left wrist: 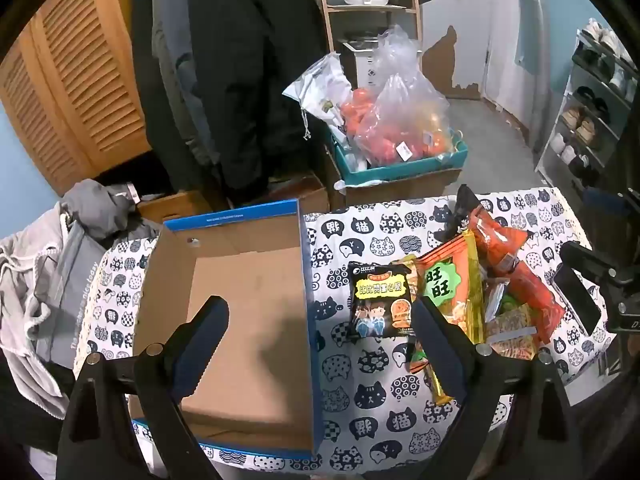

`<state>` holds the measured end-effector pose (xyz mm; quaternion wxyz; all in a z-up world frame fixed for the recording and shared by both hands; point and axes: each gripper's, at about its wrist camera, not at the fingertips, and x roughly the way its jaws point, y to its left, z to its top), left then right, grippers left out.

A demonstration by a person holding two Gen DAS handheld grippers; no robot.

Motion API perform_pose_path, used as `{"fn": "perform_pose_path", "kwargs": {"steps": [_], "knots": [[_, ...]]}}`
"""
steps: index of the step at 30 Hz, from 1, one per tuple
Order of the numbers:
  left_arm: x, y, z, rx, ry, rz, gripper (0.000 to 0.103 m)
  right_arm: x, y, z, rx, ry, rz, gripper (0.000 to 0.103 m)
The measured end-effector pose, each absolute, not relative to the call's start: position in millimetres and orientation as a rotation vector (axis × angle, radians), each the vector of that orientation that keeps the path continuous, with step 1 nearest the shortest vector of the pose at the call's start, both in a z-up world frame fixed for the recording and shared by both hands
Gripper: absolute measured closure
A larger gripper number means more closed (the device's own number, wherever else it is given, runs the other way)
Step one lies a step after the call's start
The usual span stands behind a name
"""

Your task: Organize snacks

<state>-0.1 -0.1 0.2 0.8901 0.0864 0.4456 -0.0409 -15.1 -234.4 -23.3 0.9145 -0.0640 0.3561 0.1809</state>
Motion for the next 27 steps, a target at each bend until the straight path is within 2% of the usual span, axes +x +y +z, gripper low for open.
{"fn": "perform_pose_path", "kwargs": {"steps": [27], "knots": [[-1,0,2,0.171,0.916,-0.101,0.009,-10,-245,-30,-0.081,0.792,0.361,0.013]]}}
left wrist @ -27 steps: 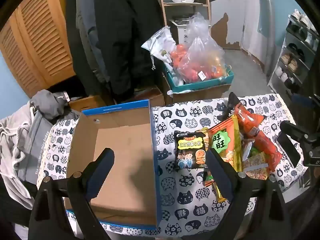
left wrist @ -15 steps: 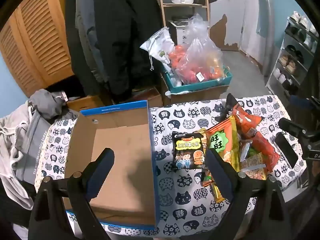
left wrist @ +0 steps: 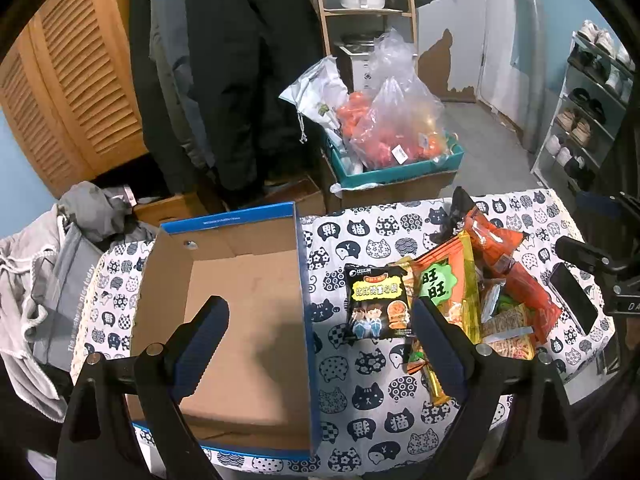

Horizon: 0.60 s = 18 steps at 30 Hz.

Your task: Organize snacks

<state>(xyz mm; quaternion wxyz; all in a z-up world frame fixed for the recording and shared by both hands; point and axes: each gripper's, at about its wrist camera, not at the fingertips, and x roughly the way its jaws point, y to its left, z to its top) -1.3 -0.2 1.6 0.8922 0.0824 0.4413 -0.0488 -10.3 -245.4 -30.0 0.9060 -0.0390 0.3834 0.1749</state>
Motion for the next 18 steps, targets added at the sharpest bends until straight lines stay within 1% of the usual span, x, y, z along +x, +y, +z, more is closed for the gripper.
{"fn": "perform_pose_path", "kwargs": {"steps": [18], "knots": [[-0.9,-2.0,-4.5,0.174,0.938,-0.111,0.009,-10.2,-246.7,-34.1,-0.077,0.802,0.368,0.013]]}}
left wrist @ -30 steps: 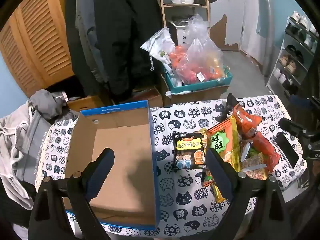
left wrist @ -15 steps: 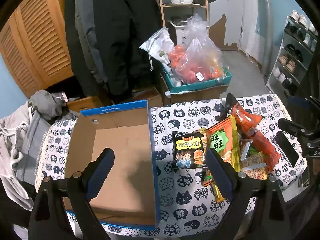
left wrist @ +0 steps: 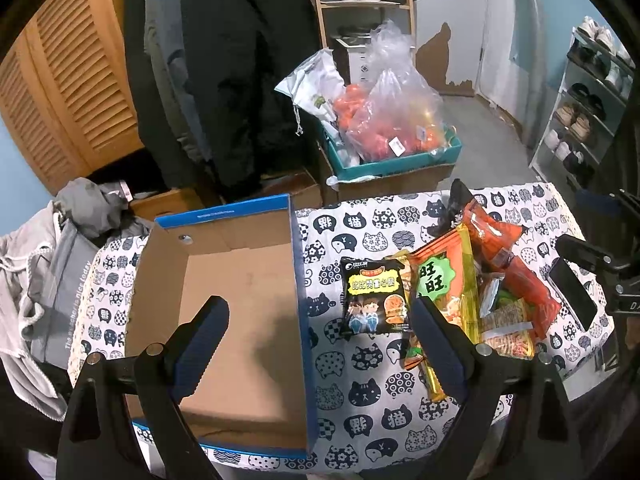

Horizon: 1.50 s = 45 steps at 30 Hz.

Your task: Organize snacks

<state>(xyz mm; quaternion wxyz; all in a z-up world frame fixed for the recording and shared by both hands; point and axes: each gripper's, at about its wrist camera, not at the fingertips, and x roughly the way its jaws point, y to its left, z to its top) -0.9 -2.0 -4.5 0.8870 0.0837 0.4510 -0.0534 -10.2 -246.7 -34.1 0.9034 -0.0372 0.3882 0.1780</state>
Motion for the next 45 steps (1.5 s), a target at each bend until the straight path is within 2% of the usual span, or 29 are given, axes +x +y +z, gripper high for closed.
{"fn": "perform_pose_path", "kwargs": {"steps": [45], "knots": [[-1.5,-7.6,-7.5,0.180,0.945,-0.111,0.009,-10.7,-248.2,-38.0,-0.071,0.818,0.372,0.013]]}}
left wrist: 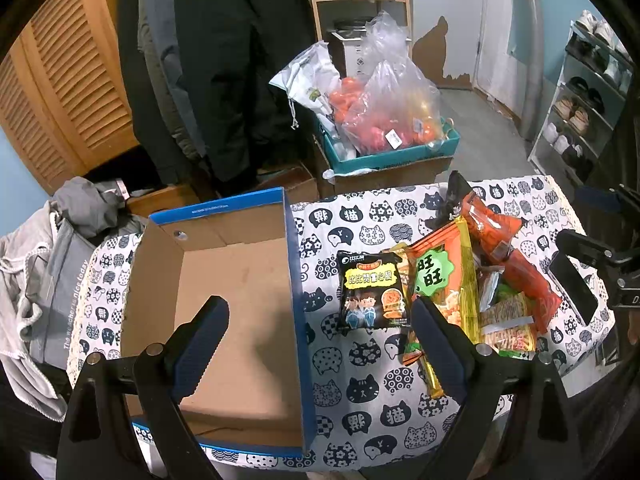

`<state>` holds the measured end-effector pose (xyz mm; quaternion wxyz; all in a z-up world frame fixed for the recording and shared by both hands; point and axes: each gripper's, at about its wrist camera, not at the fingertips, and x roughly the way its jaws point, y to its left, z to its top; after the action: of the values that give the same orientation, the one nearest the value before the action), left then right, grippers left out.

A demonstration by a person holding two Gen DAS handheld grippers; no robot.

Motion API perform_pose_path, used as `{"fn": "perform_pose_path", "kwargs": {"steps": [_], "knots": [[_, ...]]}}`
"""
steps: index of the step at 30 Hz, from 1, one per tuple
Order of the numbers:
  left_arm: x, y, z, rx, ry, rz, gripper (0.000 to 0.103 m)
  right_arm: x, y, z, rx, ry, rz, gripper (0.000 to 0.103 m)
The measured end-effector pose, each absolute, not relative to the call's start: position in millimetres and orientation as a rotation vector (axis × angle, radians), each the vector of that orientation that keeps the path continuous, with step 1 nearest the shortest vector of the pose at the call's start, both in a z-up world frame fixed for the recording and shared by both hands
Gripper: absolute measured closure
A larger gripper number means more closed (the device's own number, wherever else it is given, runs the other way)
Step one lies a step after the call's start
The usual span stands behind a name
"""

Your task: Organize snacks

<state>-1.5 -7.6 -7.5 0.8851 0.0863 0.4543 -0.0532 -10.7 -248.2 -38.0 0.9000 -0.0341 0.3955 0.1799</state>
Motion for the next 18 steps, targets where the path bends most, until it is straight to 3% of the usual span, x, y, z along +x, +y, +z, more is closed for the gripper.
{"fn": "perform_pose_path", "kwargs": {"steps": [18], "knots": [[-10,-13,-16,0.175,0.955,-0.121,0.009,-20,-257,-48,-0.075,0.832,0.358,0.013]]}}
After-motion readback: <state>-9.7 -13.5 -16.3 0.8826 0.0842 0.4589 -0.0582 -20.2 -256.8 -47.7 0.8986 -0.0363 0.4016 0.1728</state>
